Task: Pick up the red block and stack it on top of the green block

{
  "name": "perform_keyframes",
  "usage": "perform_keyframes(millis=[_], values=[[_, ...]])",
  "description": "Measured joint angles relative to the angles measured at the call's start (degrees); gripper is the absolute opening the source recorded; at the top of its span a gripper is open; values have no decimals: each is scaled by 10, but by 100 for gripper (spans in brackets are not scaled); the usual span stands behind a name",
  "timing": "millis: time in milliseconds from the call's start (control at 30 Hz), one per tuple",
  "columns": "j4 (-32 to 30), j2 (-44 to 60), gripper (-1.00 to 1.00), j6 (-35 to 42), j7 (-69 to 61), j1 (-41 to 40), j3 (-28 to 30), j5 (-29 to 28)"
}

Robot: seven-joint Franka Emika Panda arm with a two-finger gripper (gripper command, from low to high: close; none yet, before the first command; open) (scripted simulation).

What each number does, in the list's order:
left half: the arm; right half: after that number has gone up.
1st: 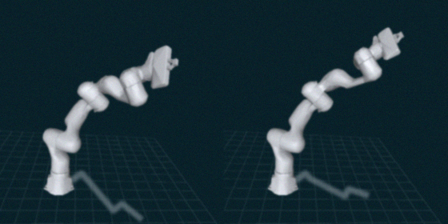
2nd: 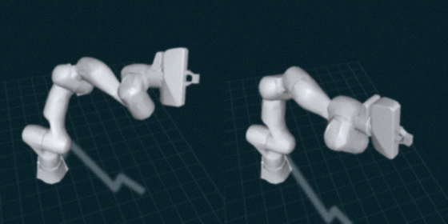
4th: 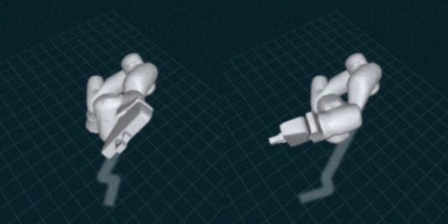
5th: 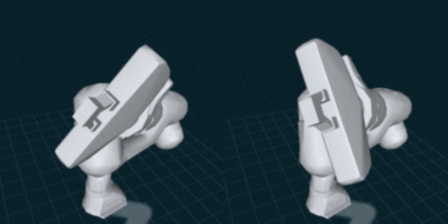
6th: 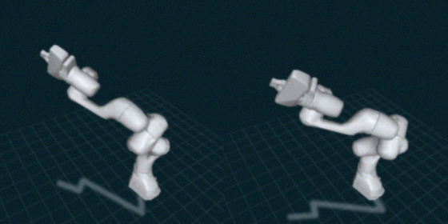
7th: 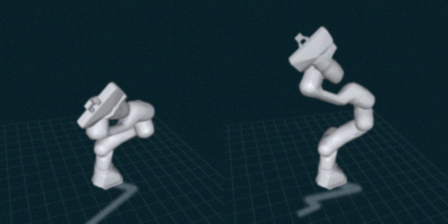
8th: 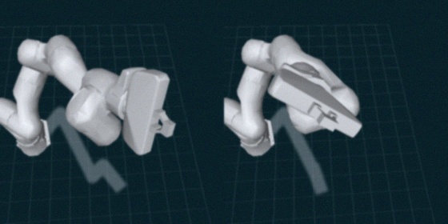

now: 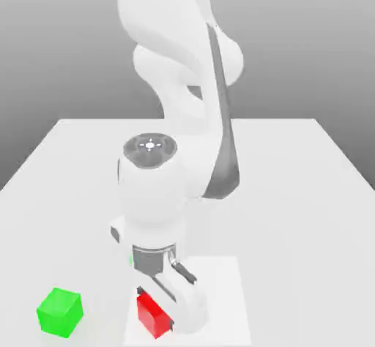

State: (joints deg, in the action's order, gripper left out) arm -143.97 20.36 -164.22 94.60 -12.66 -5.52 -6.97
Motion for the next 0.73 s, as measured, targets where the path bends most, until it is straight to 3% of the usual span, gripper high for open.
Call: perform_keyframes(millis=[133,300,467,600,633,733], values=[[0,-2,-100,1,0,-1,-1,0],[-14,-92,-100,77,-25,-15,-20,34],[31,-114,-100,143,-41,-87,42,64],[53,-51,-100,103,-47,-113,63,75],[55,-34,100,86,-48,-114,63,76],[55,-34,100,86,-48,-114,63,76]])
